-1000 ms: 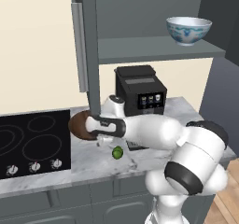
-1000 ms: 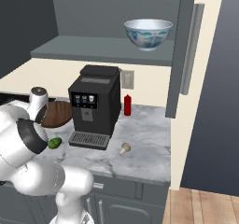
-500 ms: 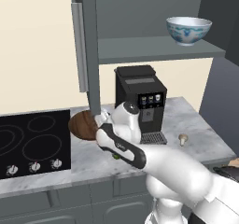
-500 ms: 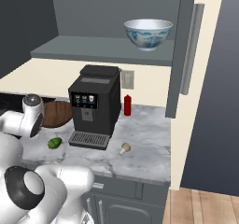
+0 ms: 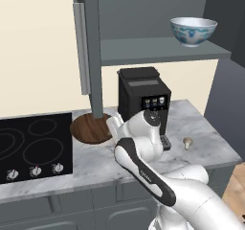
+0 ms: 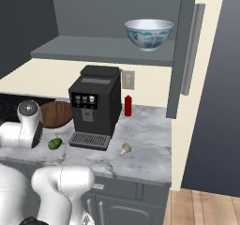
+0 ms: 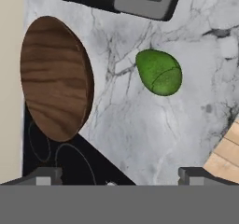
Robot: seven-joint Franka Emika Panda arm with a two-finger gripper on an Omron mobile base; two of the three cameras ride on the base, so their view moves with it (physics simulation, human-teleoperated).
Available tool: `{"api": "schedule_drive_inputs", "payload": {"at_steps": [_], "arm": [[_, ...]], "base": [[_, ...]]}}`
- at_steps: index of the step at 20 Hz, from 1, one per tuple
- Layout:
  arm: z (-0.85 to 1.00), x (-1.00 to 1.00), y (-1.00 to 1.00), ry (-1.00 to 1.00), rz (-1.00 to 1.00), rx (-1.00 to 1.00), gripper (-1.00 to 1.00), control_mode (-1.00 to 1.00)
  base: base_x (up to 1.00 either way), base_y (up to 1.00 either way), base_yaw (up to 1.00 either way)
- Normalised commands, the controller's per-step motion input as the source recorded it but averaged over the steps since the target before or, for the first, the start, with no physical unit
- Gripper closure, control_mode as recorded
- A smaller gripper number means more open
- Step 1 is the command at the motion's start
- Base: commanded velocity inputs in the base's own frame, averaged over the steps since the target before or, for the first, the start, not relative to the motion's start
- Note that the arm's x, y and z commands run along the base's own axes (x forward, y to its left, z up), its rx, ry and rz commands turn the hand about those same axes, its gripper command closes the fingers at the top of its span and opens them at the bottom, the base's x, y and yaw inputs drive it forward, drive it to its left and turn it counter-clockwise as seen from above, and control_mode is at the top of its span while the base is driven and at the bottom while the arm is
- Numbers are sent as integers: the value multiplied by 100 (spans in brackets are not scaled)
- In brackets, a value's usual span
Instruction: Pick both bowls and place them on the counter. Then place the avocado in one bowl and place the mushroom in the other bowl.
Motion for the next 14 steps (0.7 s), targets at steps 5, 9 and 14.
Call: {"api": "schedule_drive_inputs", "payload": {"at_steps": [5,9,14], "arm": [[43,-41,-25,-6,-1,-2,-100,-100],[49,-37,-29,-4,-5,-2,-100,-100],[48,-27,-27,0,-6,-2,-100,-100]], "base": [[0,0,0],[0,0,0],[0,0,0]]}}
